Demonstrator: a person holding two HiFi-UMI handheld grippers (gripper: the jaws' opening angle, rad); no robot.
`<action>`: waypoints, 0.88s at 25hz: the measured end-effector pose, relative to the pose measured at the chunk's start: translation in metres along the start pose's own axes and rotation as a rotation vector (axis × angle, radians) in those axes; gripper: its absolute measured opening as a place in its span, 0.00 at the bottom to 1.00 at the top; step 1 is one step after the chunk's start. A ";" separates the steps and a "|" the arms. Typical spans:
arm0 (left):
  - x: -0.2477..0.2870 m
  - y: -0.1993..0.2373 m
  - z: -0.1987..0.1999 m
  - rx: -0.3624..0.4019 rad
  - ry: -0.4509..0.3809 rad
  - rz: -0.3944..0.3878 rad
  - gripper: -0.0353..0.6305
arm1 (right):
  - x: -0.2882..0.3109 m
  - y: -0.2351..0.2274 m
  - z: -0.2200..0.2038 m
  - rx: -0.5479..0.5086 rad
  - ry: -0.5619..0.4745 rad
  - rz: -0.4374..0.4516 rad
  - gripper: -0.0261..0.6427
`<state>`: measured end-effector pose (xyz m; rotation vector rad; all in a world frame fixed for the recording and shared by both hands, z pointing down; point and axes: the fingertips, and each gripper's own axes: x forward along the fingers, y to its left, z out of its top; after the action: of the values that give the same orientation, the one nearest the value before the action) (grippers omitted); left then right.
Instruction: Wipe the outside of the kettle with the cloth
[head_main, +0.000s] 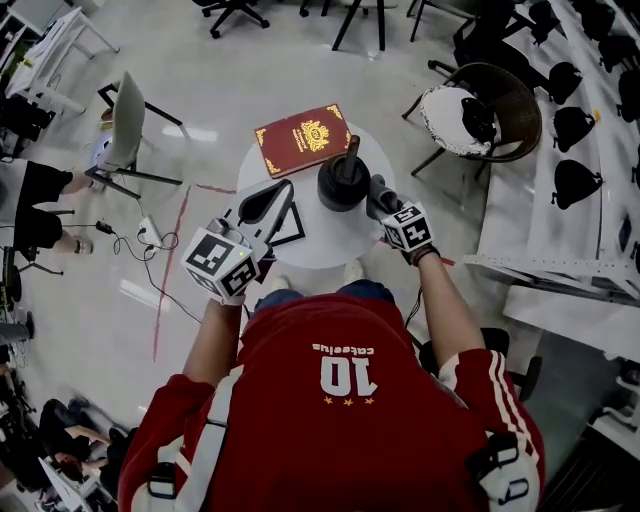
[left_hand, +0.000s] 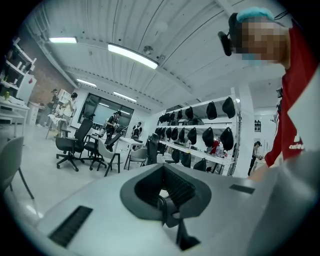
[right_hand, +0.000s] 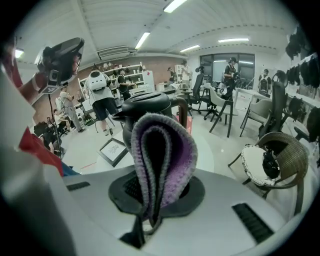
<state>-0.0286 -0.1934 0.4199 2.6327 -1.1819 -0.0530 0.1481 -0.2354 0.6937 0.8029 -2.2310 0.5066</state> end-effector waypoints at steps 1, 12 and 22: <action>-0.002 0.001 0.000 -0.001 0.000 -0.009 0.06 | 0.001 0.002 -0.002 0.011 0.004 -0.006 0.10; -0.030 0.021 0.002 -0.003 0.018 -0.094 0.06 | 0.009 0.041 -0.011 0.121 0.009 -0.063 0.11; -0.053 0.040 0.002 -0.002 0.035 -0.163 0.06 | 0.024 0.079 -0.006 0.190 0.003 -0.096 0.11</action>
<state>-0.0935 -0.1801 0.4240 2.7112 -0.9541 -0.0381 0.0847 -0.1840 0.7052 1.0008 -2.1523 0.6799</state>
